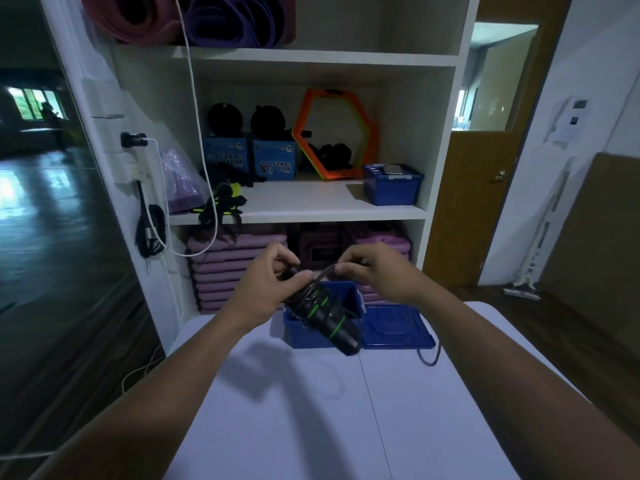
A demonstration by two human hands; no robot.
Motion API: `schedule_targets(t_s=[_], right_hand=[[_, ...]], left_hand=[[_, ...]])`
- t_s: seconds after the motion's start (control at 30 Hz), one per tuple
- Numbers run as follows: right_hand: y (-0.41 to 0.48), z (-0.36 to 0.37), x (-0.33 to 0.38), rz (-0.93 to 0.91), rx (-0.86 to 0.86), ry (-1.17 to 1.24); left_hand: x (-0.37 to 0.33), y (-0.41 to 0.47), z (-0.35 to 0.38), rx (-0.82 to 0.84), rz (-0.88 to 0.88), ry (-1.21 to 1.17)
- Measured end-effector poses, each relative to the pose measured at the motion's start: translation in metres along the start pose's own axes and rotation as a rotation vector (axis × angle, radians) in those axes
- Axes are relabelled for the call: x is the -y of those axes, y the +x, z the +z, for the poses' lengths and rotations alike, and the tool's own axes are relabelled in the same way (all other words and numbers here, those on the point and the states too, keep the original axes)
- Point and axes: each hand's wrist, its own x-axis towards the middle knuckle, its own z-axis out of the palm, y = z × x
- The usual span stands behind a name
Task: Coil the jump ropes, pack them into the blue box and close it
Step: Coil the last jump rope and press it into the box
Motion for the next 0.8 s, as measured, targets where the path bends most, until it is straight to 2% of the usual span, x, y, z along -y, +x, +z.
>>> schedule_targets(t_s=[0.07,0.2,0.27,0.33,0.4,0.47,0.53,0.67,0.73,0.8], right_hand=[[0.0,-0.004,-0.005,0.03,0.044,0.246],[-0.013,0.023,-0.014,0.076,0.092,0.77],[-0.014,0.05,-0.015,0.119,0.053,0.906],[-0.012,0.076,-0.013,0.172,0.02,0.961],[-0.011,0.093,-0.01,0.198,-0.007,0.885],[-0.013,0.102,-0.007,0.179,0.023,0.626],[-0.017,0.106,-0.008,0.121,0.068,0.318],[-0.018,0.09,-0.002,0.019,0.071,-0.118],[-0.016,0.076,-0.002,-0.025,-0.021,-0.219],[-0.013,0.062,-0.006,-0.064,-0.079,-0.088]], left_hand=[[-0.014,-0.004,0.0,0.027,-0.018,-0.229],[-0.031,0.004,-0.006,-0.115,-0.033,-0.598],[-0.032,0.014,-0.005,-0.225,-0.067,-0.65],[-0.028,0.026,0.002,-0.383,-0.077,-0.535],[-0.022,0.032,0.007,-0.518,-0.049,-0.293],[-0.014,0.033,0.005,-0.579,0.005,-0.034],[0.004,0.033,0.001,-0.558,0.08,0.189],[0.038,0.02,0.004,-0.271,0.136,0.538],[0.042,0.014,0.001,-0.113,0.135,0.494],[0.036,0.011,-0.004,0.037,0.138,0.337]])
